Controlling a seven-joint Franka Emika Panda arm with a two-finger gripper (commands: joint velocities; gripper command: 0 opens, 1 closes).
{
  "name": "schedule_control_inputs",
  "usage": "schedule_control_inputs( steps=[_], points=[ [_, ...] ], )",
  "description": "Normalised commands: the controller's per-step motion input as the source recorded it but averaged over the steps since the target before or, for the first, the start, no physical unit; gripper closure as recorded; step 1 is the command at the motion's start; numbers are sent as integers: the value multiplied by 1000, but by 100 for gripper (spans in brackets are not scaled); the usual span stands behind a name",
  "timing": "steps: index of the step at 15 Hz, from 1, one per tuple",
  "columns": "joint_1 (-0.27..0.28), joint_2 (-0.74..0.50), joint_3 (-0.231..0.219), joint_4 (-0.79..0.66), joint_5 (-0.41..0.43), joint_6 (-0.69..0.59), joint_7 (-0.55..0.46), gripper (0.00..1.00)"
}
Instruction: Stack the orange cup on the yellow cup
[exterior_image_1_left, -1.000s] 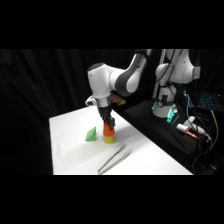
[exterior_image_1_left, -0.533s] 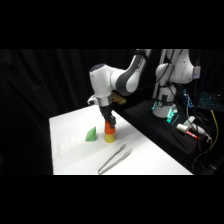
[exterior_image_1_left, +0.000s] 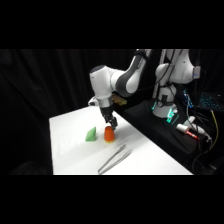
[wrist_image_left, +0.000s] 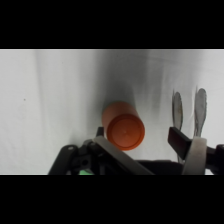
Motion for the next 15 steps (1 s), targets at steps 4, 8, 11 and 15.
schedule_control_inputs(
  steps=[4,8,11,15],
  points=[
    [-9,-173,32,13,20,-162,-68,0],
    [4,-343,19,27,-33,-376,-54,0],
    [15,-386,7,61,-44,-414,-3,0],
    [17,-308,-4,97,-20,-320,39,0]
  ],
)
